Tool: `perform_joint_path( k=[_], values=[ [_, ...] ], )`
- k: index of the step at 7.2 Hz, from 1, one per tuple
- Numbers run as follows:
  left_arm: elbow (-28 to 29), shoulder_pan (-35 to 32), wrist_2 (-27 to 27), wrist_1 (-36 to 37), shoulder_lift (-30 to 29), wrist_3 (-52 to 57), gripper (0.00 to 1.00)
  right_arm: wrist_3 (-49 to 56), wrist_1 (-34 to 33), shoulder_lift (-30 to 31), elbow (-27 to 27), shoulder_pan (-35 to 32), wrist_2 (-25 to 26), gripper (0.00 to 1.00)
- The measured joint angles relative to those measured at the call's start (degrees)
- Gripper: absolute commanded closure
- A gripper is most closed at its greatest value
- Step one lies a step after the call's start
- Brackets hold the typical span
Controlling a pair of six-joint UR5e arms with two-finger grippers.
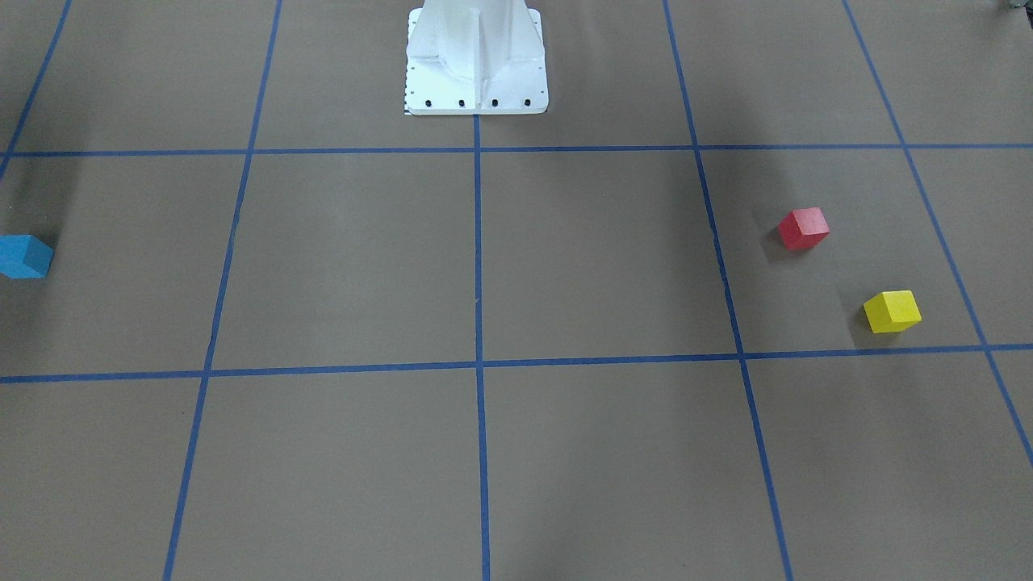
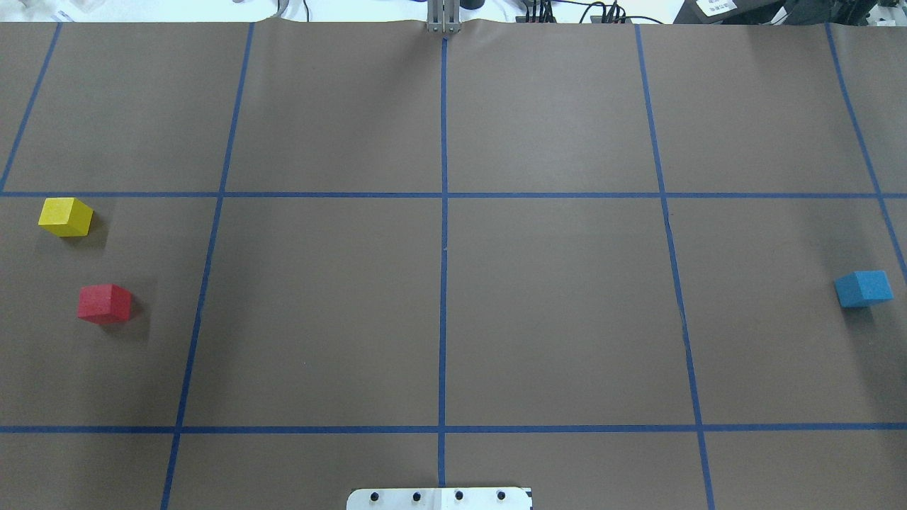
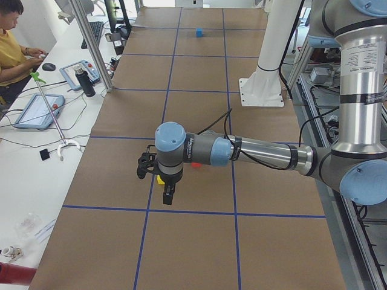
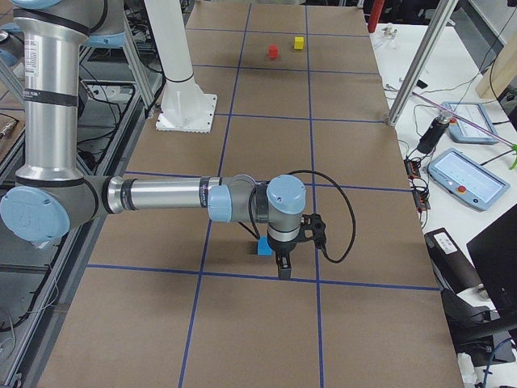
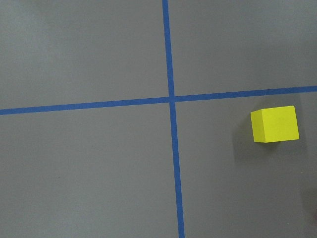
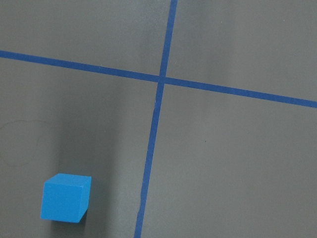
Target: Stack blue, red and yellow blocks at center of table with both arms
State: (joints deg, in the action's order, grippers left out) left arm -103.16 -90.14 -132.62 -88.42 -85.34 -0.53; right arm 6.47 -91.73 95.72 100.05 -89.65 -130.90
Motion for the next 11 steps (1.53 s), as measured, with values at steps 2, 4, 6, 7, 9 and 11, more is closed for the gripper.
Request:
perform_joint_path(
  k=[2, 4, 6, 7, 9, 11],
  values=[
    [-1.03, 0.00, -0.06, -0.42, -0.06, 0.02, 0.00, -0.29, 0.47, -0.09, 0.37, 0.00, -0.16, 0.00],
    [-2.00, -0.02, -0.01, -0.78, -0.36, 0.08, 0.00, -0.44, 6.15, -0.11, 0.65, 0.00, -0.13, 0.00],
    [-2.33, -0.01, 0.11, -2.43, -1.62, -0.27, 0.00, -1.42, 13.52, -0.40, 0.30, 0.00, -0.16, 0.00],
    [-2.23, -0.02, 0.27, -5.03, -2.15, -0.33, 0.00, -3.44, 14.84, -0.90, 0.26, 0.00, -0.25, 0.00],
    [-1.19, -0.02, 0.71, -12.39, -3.87, -0.48, 0.00, -5.94, 16.56, -0.79, 0.40, 0.13, -1.26, 0.00],
    [-0.27, 0.04, 0.43, -14.70, -5.75, -0.54, 0.00, -8.90, 21.65, 1.54, 0.34, 1.85, -3.29, 0.00]
  ],
)
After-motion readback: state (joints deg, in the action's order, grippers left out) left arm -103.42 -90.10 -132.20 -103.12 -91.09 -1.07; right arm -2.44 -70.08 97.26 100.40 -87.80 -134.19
